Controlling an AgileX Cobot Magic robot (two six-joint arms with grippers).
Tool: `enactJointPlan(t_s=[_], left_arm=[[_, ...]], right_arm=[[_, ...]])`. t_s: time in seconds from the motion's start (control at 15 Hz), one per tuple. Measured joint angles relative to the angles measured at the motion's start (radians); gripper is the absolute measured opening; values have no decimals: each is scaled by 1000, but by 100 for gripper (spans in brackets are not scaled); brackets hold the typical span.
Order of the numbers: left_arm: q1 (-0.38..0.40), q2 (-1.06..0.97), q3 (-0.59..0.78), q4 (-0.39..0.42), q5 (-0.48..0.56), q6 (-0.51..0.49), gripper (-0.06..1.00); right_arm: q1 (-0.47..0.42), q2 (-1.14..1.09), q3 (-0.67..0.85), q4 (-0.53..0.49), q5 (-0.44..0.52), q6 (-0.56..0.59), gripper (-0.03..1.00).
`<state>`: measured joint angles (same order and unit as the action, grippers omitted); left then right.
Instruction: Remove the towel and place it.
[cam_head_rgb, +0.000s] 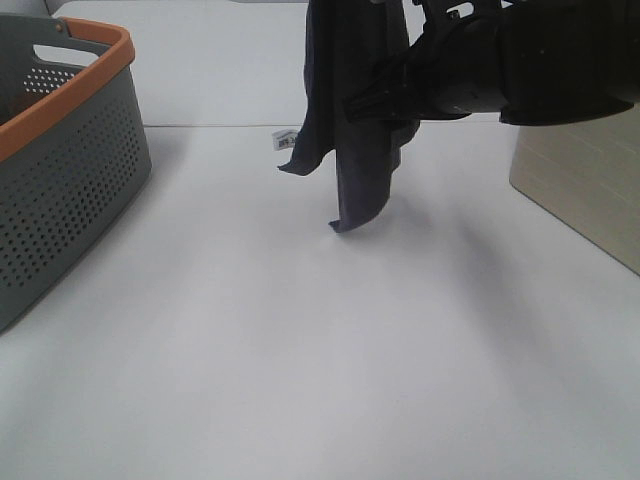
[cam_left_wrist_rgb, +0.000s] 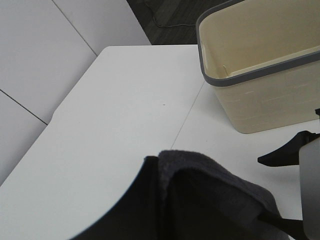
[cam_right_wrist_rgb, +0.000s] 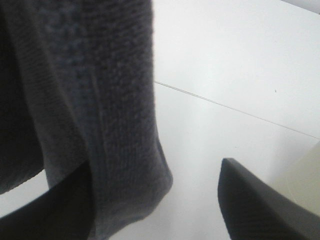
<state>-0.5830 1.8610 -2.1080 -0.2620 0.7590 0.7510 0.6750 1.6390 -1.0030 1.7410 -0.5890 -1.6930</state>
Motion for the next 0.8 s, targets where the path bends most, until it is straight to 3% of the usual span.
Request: enactJointPlan(t_s=[0.33,0.53,0.8], left_arm=[[0,0,0,0,0,0,0],[0,0,0,0,0,-3,0],[0,0,0,-1,0,-11,0]], right_arm=[[3,0,1,4,-8,-32,58],[90,0,1,4,-56,-80,58],[92,0,1,4,-147,-96,57]])
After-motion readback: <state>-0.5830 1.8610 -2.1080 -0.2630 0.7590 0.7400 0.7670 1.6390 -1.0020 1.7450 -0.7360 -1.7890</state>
